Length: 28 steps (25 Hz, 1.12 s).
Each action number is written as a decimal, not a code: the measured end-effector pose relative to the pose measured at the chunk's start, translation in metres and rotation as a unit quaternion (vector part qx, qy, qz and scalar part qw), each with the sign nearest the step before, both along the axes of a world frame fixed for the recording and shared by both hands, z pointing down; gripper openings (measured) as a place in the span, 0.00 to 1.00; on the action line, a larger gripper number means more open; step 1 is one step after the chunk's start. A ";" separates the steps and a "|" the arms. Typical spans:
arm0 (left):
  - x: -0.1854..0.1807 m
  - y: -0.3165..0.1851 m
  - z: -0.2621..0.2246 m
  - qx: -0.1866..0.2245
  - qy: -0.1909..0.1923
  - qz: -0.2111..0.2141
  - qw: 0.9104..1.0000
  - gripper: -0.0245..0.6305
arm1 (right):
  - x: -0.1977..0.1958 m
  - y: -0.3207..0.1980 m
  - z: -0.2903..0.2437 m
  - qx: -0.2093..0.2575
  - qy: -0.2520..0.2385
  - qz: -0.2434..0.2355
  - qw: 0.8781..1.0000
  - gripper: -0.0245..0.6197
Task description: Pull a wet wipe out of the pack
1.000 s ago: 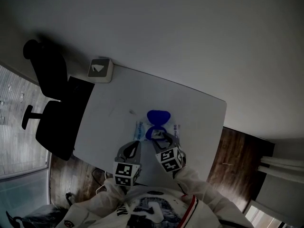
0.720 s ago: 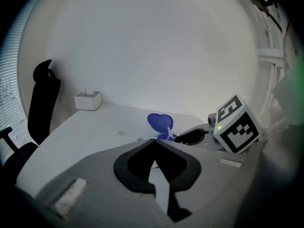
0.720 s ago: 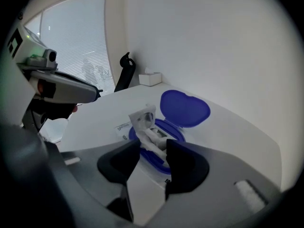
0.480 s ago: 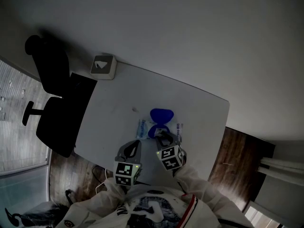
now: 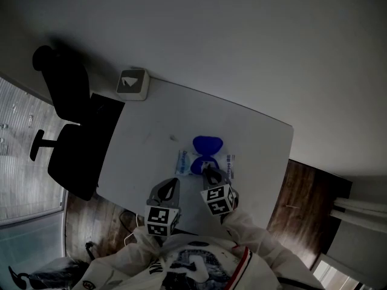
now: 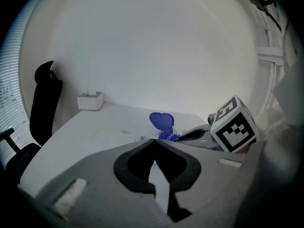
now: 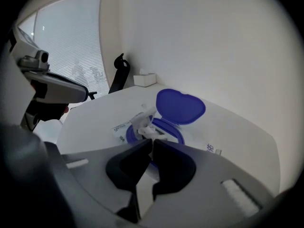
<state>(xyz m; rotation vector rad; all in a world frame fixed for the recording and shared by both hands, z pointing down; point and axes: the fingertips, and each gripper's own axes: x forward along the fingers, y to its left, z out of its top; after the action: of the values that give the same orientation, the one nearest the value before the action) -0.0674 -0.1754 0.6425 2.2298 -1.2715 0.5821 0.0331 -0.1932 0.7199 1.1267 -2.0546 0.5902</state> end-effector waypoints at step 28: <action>-0.012 0.014 -0.015 0.017 0.007 0.026 0.999 0.04 | 0.004 0.011 -0.038 0.038 -0.012 0.057 0.998 0.06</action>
<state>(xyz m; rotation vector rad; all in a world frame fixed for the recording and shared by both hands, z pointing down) -0.0791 -0.1610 0.6279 2.2980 -1.2281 0.5663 0.0369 -0.1822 0.6820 1.2941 -2.0591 0.5874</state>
